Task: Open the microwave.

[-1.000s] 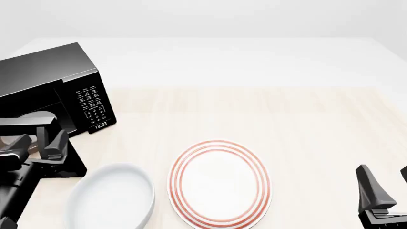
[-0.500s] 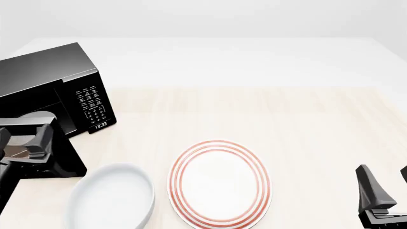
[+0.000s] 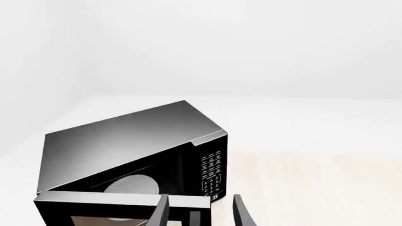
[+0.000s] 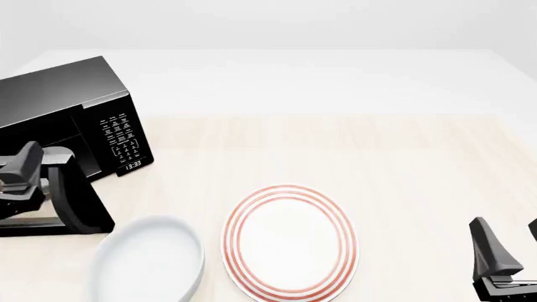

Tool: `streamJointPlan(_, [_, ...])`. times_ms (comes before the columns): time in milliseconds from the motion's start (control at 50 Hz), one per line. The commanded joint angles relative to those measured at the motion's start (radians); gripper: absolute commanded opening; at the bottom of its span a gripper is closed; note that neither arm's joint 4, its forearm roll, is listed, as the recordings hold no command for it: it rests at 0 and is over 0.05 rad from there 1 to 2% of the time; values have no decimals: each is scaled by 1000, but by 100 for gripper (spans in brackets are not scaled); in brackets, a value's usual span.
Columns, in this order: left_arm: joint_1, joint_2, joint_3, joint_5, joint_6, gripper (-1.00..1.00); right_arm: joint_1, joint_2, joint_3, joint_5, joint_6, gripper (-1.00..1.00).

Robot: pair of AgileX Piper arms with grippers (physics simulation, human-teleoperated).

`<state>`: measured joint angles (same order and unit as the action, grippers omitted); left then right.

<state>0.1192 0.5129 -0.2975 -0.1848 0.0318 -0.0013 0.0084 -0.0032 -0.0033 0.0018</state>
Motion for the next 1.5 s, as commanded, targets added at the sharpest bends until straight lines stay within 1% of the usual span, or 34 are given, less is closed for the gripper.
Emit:
streamJointPlan(20, [17, -52, -48, 90, 31, 100, 0, 0, 0, 0, 0, 100])
streamJointPlan(40, [17, -41, -122, 153, 41, 100, 0, 0, 0, 0, 0, 100])
streamJointPlan(60, [13, -31, -143, 175, 47, 100, 0, 0, 0, 0, 0, 100])
streamJointPlan(80, [10, -12, -96, 121, 50, 100, 0, 0, 0, 0, 0, 100])
streamJointPlan(100, [14, -9, -130, 151, 45, 100, 0, 0, 0, 0, 0, 100])
streamJointPlan(120, [12, 7, -115, 121, 51, 100, 0, 0, 0, 0, 0, 100])
streamJointPlan(140, [12, 7, -114, 120, 51, 100, 0, 0, 0, 0, 0, 100])
streamJointPlan(160, [13, 28, -149, 138, 58, 100, 0, 0, 0, 0, 0, 100])
streamJointPlan(280, [-3, 94, -204, 150, 64, 100, 0, 0, 0, 0, 0, 100])
streamJointPlan(320, [5, 113, -226, 157, 64, 100, 0, 0, 0, 0, 0, 100])
streamJointPlan(360, [-4, 144, -243, 154, 60, 100, 0, 0, 0, 0, 0, 100])
streamJointPlan(400, [1, 188, -285, 171, 75, 100, 0, 0, 0, 0, 0, 100])
streamJointPlan(500, [-5, 258, -326, 183, 77, 100, 0, 0, 0, 0, 0, 100])
streamJointPlan(520, [-2, 289, -347, 203, 90, 100, 0, 0, 0, 0, 0, 100])
streamJointPlan(540, [4, 287, -351, 206, 87, 100, 0, 0, 0, 0, 0, 100])
streamJointPlan(560, [4, 299, -387, 245, 71, 100, 0, 0, 0, 0, 0, 100])
streamJointPlan(580, [4, 299, -388, 246, 71, 100, 0, 0, 0, 0, 0, 100])
streamJointPlan(620, [8, 322, -426, 291, 71, 100, 0, 0, 0, 0, 0, 100])
streamJointPlan(660, [-10, 353, -453, 314, 78, 100, 0, 0, 0, 0, 0, 100])
streamJointPlan(680, [-15, 357, -465, 325, 69, 100, 0, 0, 0, 0, 0, 100])
streamJointPlan(740, [-9, 377, -499, 381, 87, 100, 0, 0, 0, 0, 0, 100])
streamJointPlan(760, [-18, 379, -517, 406, 71, 100, 0, 0, 0, 0, 0, 100])
streamJointPlan(780, [-10, 382, -525, 428, 89, 100, 0, 0, 0, 0, 0, 100])
streamJointPlan(800, [-14, 377, -534, 439, 69, 100, 0, 0, 0, 0, 0, 100])
streamJointPlan(820, [-11, 379, -539, 455, 49, 100, 0, 0, 0, 0, 0, 100])
streamJointPlan(860, [4, 382, -534, 477, 73, 100, 0, 0, 0, 0, 0, 100])
streamJointPlan(920, [8, 391, -541, 509, 63, 100, 0, 0, 0, 0, 0, 100])
streamJointPlan(980, [0, 406, -557, 529, 33, 100, 0, 0, 0, 0, 0, 100])
streamJointPlan(1000, [0, 416, -559, 535, 47, 100, 0, 0, 0, 0, 0, 100])
streamJointPlan(1040, [-2, 428, -565, 544, 26, 100, 0, 0, 0, 0, 0, 100])
streamJointPlan(1060, [-2, 438, -567, 550, 37, 100, 0, 0, 0, 0, 0, 100])
streamJointPlan(1160, [5, 473, -610, 592, 20, 100, 0, 0, 0, 0, 0, 100])
streamJointPlan(1460, [51, 543, -656, 658, 36, 100, 0, 0, 0, 0, 0, 100])
streamJointPlan(1500, [55, 559, -655, 663, 51, 100, 0, 0, 0, 0, 0, 100])
